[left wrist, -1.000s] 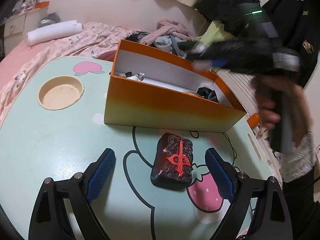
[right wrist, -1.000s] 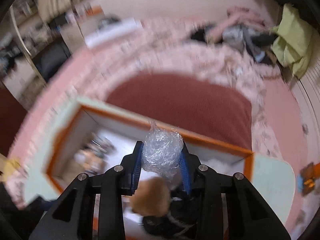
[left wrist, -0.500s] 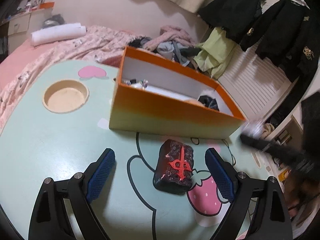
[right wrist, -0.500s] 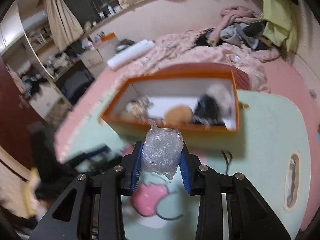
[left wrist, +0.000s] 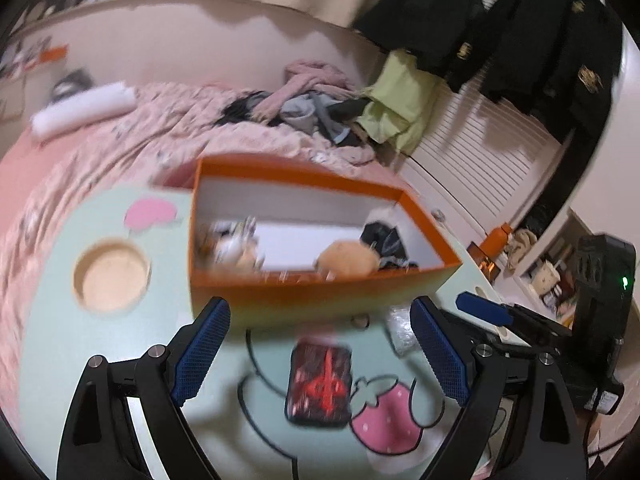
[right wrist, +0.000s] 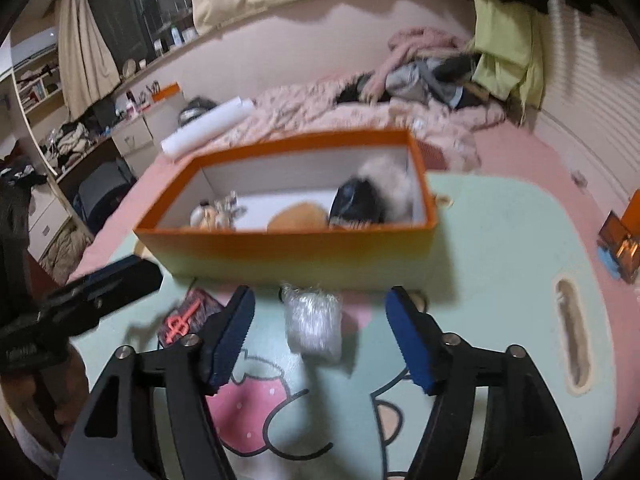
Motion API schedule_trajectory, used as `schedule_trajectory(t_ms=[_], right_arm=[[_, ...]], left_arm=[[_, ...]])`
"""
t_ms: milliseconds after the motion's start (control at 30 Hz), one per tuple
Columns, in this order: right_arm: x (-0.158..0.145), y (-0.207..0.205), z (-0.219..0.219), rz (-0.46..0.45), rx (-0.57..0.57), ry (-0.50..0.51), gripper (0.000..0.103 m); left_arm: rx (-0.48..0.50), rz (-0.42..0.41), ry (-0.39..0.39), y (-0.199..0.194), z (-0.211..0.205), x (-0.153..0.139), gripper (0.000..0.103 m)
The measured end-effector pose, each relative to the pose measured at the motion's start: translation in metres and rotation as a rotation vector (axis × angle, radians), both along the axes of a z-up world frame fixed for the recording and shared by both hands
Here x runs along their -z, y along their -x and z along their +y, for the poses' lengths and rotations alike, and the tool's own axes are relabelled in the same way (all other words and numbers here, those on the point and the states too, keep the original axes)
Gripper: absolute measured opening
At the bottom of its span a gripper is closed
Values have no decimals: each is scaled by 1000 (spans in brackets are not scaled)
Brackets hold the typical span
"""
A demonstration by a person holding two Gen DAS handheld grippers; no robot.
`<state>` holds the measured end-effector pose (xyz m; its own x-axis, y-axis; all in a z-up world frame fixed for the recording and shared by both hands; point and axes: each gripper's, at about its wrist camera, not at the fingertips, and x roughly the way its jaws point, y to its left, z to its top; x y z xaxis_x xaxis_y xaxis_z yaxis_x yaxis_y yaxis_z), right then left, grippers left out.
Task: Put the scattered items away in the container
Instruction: 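Move the left tool over the box toward the tan round plush, then grasp the tan round plush and set it on the table with the left tool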
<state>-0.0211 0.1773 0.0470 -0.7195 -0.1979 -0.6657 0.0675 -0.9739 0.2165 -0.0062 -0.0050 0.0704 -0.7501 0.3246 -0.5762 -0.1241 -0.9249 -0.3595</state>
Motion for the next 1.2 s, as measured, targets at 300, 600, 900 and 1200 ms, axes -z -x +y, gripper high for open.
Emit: schedule_trajectory(t_ms=[300, 600, 900, 1200], right_arm=[[2, -8, 31, -50, 26, 63, 69], [4, -12, 50, -52, 63, 97, 69], [6, -12, 49, -60, 56, 113, 69], [8, -12, 52, -61, 68, 126, 69]], left_arm=[[110, -105, 75, 71, 13, -38, 81], [275, -404, 103, 130, 47, 4, 55], [288, -501, 181, 155, 69, 34, 56], [267, -412, 172, 155, 61, 26, 46]])
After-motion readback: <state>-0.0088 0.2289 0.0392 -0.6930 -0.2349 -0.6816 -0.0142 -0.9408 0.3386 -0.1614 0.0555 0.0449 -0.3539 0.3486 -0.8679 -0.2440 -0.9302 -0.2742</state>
